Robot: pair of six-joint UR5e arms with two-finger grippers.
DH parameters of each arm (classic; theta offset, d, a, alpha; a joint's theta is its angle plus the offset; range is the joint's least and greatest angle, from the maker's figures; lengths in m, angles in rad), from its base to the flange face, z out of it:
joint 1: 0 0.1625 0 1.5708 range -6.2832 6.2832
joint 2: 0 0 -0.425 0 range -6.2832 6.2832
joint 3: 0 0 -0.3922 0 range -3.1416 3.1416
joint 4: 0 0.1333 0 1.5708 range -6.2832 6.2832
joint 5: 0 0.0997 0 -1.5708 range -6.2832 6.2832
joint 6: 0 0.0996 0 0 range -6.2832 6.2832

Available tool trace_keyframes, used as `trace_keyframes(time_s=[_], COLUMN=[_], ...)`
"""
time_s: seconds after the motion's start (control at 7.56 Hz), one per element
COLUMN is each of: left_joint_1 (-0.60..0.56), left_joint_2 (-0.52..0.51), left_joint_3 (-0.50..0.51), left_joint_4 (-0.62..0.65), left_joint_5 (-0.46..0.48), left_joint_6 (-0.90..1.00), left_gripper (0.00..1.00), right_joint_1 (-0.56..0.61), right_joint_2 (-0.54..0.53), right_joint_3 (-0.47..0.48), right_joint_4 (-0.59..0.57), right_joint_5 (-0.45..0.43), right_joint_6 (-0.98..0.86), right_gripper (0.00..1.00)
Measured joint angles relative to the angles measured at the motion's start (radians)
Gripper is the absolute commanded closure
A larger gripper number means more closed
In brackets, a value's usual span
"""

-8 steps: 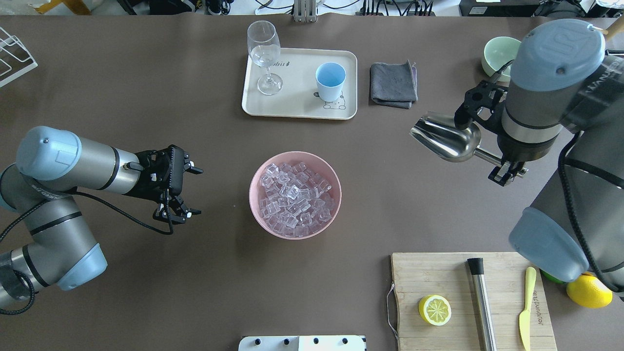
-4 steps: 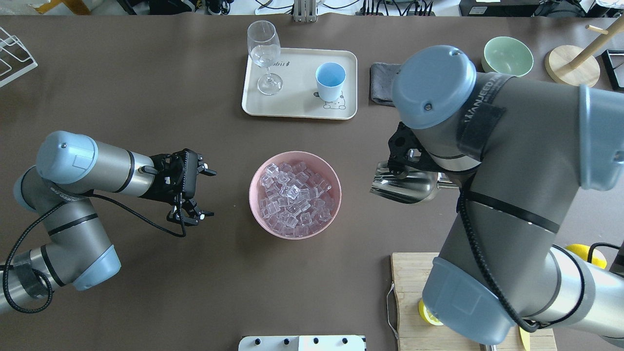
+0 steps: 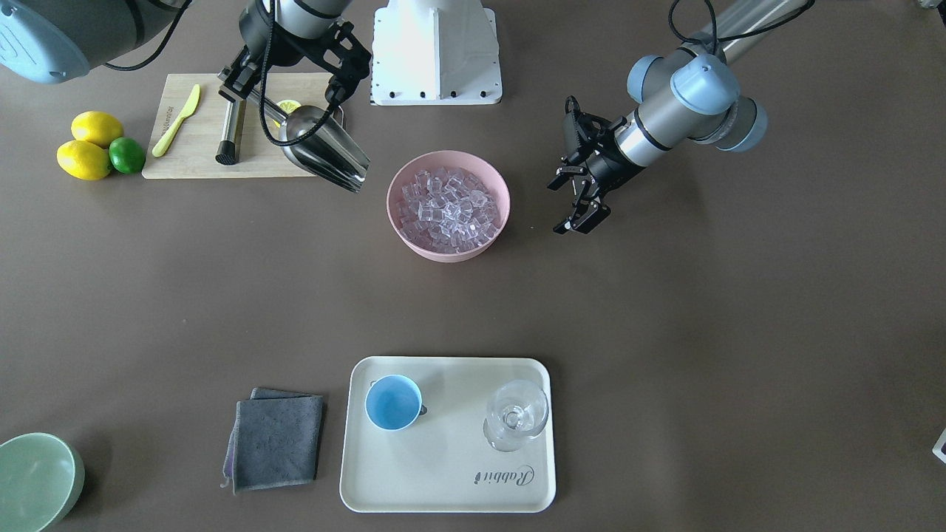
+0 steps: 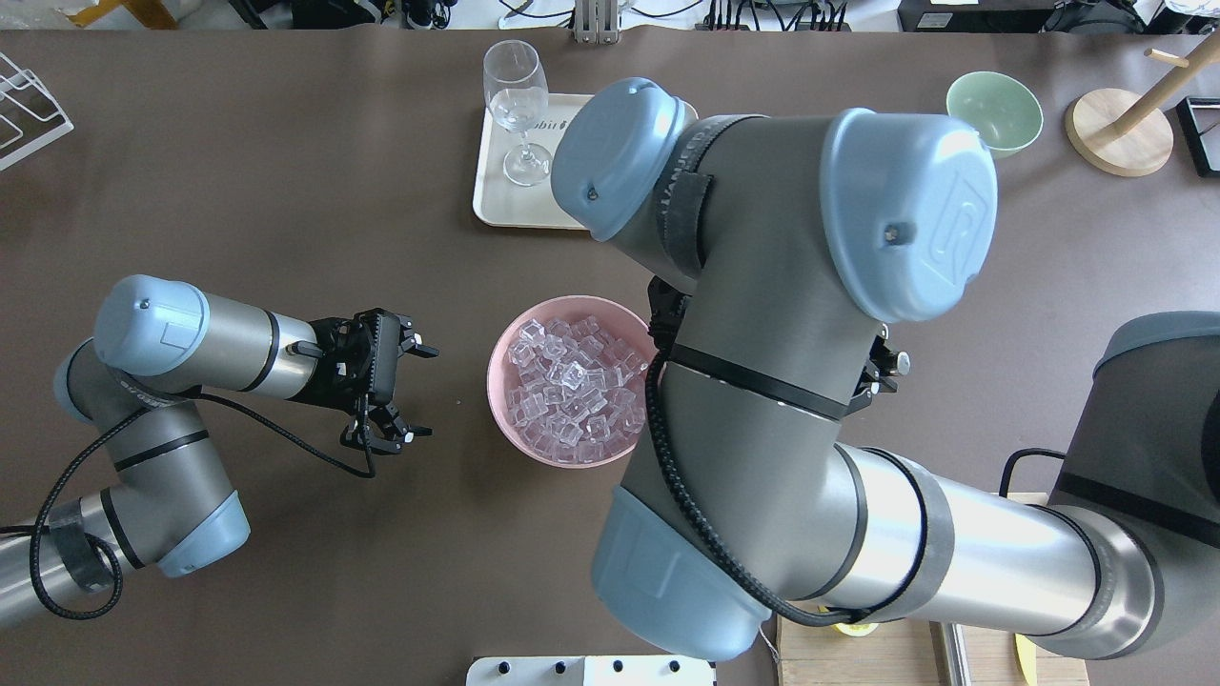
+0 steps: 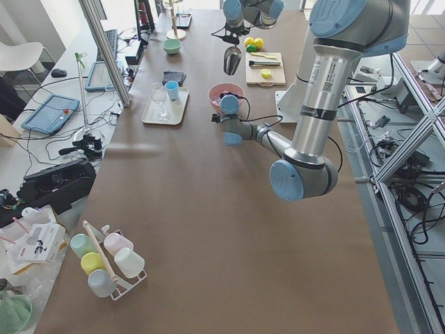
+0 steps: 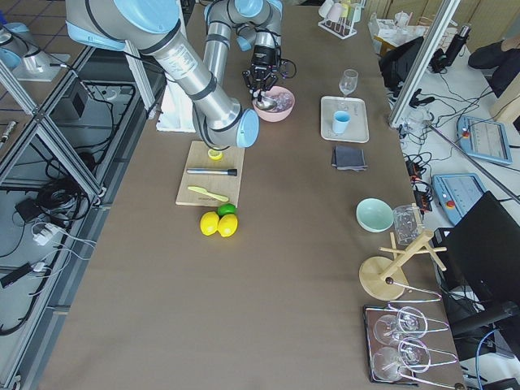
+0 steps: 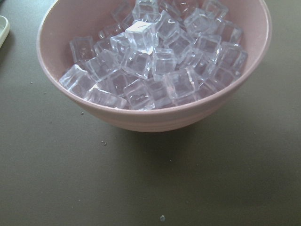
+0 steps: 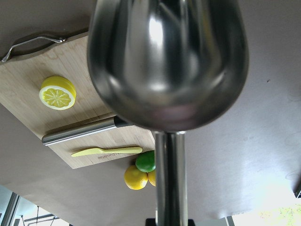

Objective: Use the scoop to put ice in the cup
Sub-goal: 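Swing the right gripper over and lower the scoop into the pink bowl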

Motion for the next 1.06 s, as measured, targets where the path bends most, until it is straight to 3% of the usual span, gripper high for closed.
trace_keyframes(time_s=[0.66,1.06], left_joint_1=[0.020,0.027], left_joint_2=[-0.058,-0.068], left_joint_3=[0.077,0.083], left_joint_4=[-0.050,-0.076], left_joint_5=[-0.001,-0.002], left_joint_6=[-0.068,-0.121], left_gripper=[0.01,0.01], right_joint_1=[-0.019,-0.066], right_joint_2=[0.186,0.208], right_joint_3=[-0.306,-0.381], right_joint_4=[-0.050,-0.045], right_joint_5=[-0.001,-0.008], right_joint_6=[0.006,0.033], right_gripper=[1.00,1.00])
